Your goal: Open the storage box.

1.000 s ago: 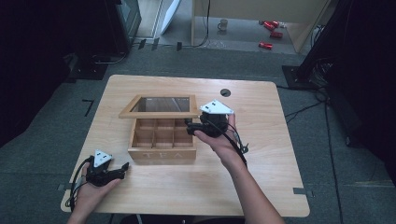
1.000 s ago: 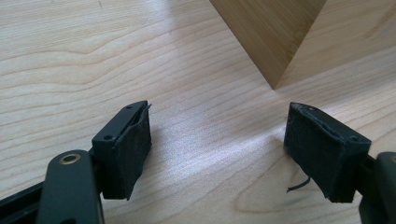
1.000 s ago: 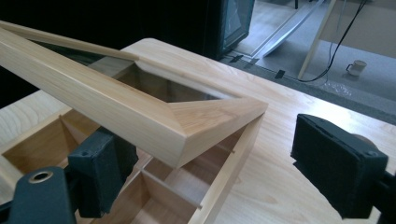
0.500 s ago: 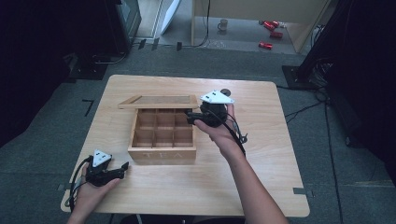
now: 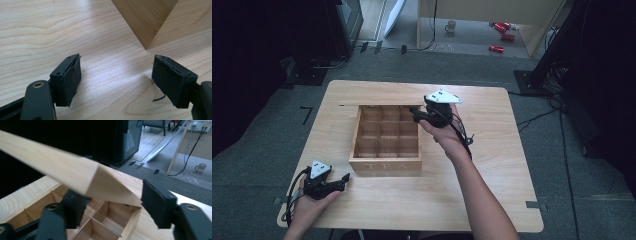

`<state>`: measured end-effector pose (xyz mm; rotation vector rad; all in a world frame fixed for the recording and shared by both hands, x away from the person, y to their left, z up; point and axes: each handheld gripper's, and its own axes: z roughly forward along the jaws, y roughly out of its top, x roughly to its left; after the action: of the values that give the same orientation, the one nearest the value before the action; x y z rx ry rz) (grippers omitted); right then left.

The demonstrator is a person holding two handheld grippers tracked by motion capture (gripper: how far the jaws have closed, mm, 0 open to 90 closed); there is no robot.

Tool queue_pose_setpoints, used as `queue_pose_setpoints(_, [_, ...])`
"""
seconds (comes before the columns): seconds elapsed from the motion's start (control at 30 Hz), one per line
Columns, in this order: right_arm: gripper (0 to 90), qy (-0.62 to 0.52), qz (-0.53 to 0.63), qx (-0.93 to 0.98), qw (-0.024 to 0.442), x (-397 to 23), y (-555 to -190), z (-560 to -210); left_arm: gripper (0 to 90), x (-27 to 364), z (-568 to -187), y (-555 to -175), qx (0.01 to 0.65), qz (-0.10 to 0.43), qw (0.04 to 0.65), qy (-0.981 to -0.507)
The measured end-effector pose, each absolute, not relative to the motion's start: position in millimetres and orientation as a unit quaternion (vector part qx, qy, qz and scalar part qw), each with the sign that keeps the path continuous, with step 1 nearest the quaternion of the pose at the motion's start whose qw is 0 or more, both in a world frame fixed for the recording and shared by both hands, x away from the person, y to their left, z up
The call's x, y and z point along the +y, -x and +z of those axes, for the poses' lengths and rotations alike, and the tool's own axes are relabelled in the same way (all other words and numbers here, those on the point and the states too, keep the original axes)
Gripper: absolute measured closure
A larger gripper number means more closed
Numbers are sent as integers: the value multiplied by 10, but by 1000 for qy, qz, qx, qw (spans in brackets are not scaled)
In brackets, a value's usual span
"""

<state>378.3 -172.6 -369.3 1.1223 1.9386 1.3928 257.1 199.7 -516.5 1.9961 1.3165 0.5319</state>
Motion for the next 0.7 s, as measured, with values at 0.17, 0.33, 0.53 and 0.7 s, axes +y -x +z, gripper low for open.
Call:
queue_pose_setpoints(0.17, [458, -416, 517, 707, 247, -1720, -3882, -3709, 241, 1997, -5166, -2573, 506, 203, 340, -766])
queue_pose_setpoints(0.33, [458, -415, 510, 710, 251, -1703, -3994, -3729, 241, 1998, -5166, -2573, 506, 203, 340, -766])
queue_pose_setpoints(0.53, [458, -429, 501, 710, 247, -1680, -4174, -3824, 241, 1999, -5166, -2575, 506, 202, 342, -765])
queue_pose_setpoints(0.7, [458, -438, 508, 702, 239, -1688, -4332, -3930, 241, 1999, -5166, -2578, 506, 201, 343, -765])
